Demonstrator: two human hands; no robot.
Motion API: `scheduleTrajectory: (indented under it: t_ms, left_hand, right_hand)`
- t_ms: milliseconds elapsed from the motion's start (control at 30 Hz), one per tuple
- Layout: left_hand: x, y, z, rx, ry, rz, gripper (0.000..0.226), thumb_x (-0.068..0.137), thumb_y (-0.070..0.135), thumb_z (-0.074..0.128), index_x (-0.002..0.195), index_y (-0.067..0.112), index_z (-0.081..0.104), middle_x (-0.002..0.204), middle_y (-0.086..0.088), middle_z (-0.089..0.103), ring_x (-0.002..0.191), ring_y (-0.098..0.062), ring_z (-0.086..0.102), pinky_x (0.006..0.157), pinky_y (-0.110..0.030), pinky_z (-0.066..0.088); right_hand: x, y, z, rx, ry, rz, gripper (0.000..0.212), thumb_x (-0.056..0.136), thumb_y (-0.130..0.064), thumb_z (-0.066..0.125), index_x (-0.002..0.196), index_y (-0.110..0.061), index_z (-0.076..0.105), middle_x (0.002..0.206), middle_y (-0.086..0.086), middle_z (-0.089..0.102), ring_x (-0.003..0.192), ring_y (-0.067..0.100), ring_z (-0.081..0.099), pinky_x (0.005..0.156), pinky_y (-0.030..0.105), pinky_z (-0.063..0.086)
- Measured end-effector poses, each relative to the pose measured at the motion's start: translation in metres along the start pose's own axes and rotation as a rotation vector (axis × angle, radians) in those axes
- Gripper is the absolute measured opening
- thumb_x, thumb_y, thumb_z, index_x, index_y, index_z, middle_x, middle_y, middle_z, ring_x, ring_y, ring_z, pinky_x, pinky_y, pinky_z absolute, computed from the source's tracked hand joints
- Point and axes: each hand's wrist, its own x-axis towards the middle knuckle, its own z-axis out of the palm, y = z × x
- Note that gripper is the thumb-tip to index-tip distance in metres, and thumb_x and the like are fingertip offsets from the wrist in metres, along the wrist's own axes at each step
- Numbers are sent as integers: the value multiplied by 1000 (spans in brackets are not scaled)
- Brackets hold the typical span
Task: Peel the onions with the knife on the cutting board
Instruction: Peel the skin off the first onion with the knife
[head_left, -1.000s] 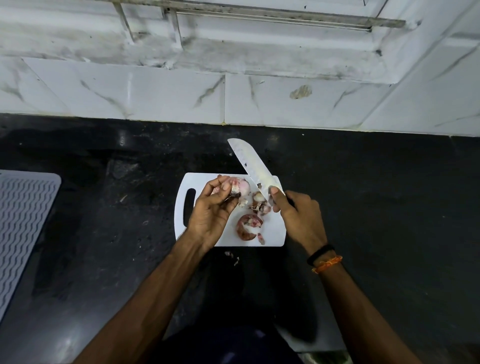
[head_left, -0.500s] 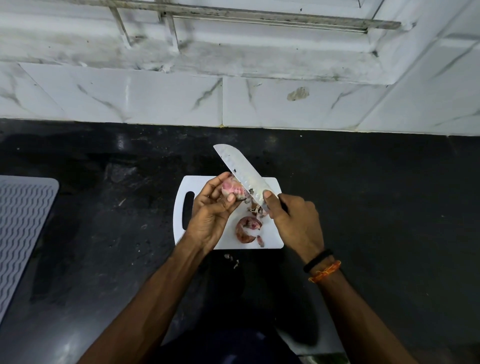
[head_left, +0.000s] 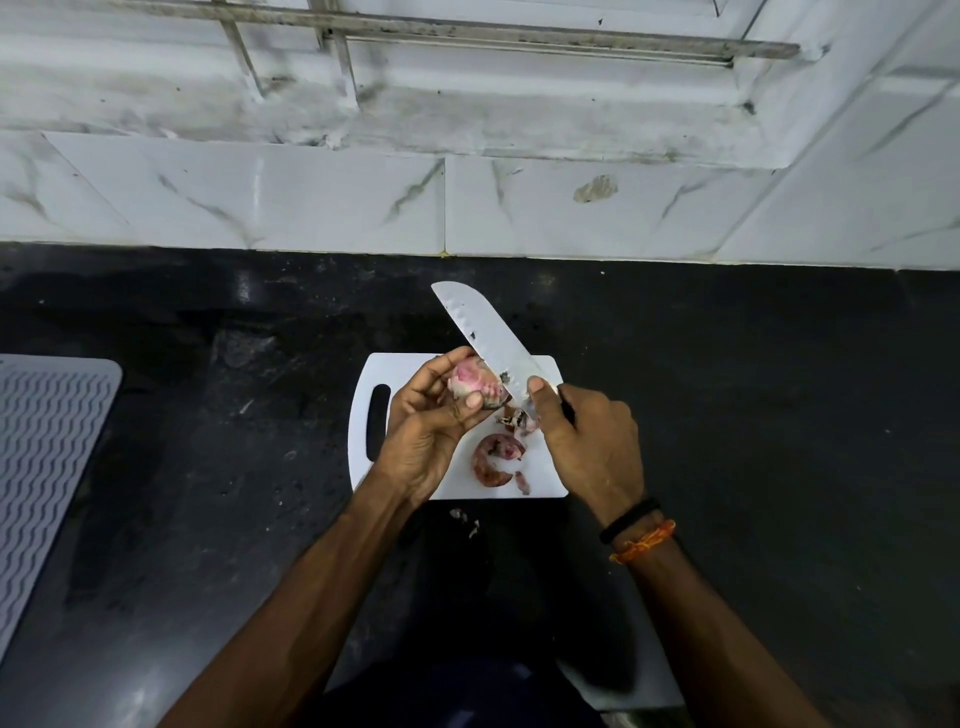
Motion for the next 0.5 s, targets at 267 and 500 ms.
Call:
scheduleTrajectory:
  t_ms: [267,500]
  left_hand:
    - [-2,-2,3,41,54,1,66,66,-7,79,128,-3,57,120,-26,62,100,-33,68,97,-52,53]
    - [-1,2,3,24,42,19,45,77,-3,70,121,3,61,122,-20,59,109,-37,63,95,-50,56]
  right_hand:
    - [0,-3,4,55,-15,-11,55,95,-61,45,63,-18,55,51,-6,52,46,9,49,50,23,33]
    - [-1,-2,2,30,-23,-36,55,81,-74,54,79,-20,63,66,-11,63,61,4,62,55,23,49]
